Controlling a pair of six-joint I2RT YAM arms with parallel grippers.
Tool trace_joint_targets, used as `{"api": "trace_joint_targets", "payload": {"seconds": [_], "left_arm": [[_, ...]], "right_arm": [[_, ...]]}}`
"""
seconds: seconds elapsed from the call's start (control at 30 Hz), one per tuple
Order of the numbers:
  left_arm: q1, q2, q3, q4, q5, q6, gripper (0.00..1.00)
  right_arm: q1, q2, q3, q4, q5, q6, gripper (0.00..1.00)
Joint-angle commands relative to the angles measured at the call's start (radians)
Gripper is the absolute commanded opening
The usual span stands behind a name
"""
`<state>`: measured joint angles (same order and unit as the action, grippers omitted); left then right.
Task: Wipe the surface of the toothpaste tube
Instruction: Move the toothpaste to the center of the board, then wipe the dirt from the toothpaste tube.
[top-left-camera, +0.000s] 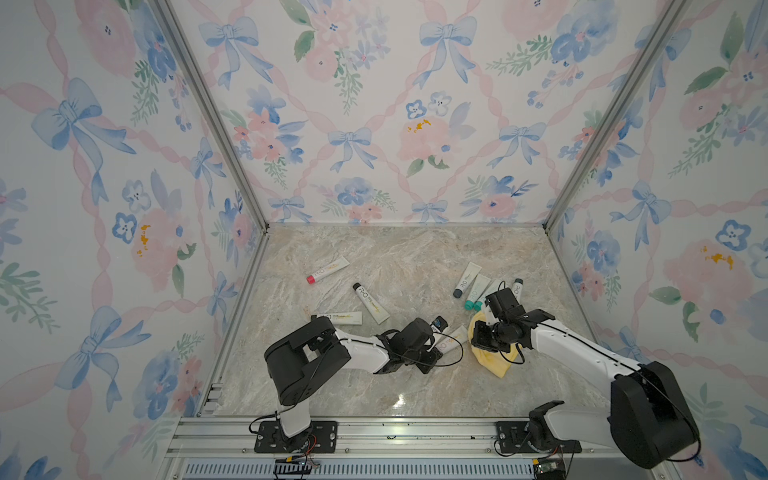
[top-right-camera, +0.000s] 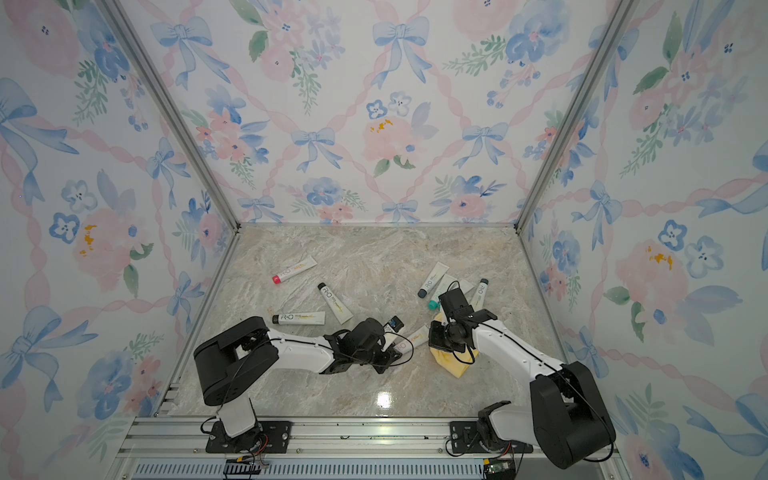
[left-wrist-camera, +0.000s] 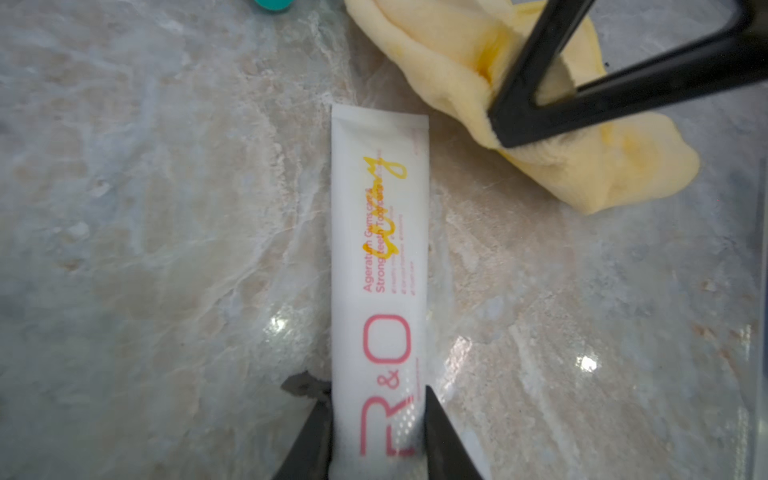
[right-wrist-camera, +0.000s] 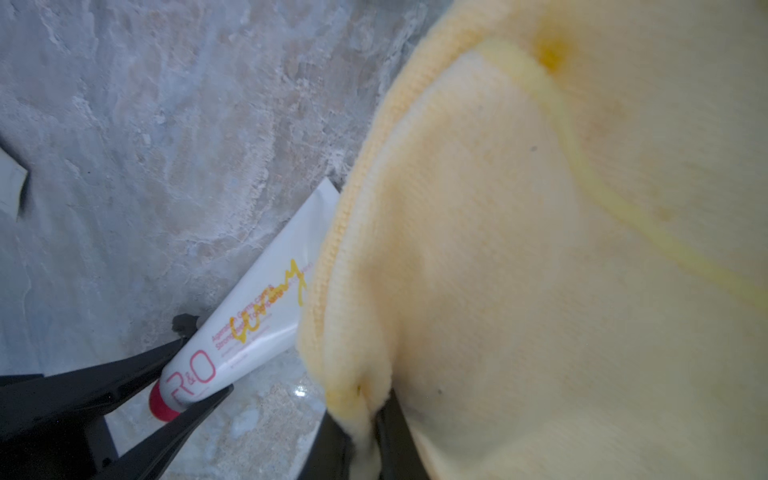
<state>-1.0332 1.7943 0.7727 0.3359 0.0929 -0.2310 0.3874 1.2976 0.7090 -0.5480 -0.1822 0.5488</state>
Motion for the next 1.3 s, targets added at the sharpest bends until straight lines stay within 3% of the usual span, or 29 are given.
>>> {"api": "trace_joint_targets", "payload": {"seconds": [0.0, 0.43, 0.63, 0.8, 1.0, 1.27], "left_arm": [[-0.026, 0.034, -0.047, -0.111, -0.005, 0.002, 0.34], [-0.049, 0.048, -0.052, -0.096, -0.021, -0.005, 0.30], [-0.051, 0.036, -0.062, -0.089, -0.024, -0.008, 0.29], [-0.057, 0.027, -0.072, -0.083, -0.032, -0.008, 0.29], [-0.059, 0.017, -0.080, -0.076, -0.035, -0.011, 0.28], [-0.066, 0.024, -0.075, -0.064, -0.031, -0.011, 0.28]], "right_arm": [[0.021, 0.018, 0.042, -0.039, -0.040, -0.037, 0.13], [0.092, 0.191, 0.024, 0.122, -0.206, 0.012, 0.13], [0.086, 0.247, 0.040, 0.043, -0.061, -0.030, 0.12], [0.020, 0.232, 0.060, -0.014, 0.066, -0.062, 0.12], [-0.042, 0.239, 0.075, -0.010, 0.078, -0.081, 0.12], [0.054, 0.236, 0.097, 0.009, -0.049, -0.057, 0.12]]}}
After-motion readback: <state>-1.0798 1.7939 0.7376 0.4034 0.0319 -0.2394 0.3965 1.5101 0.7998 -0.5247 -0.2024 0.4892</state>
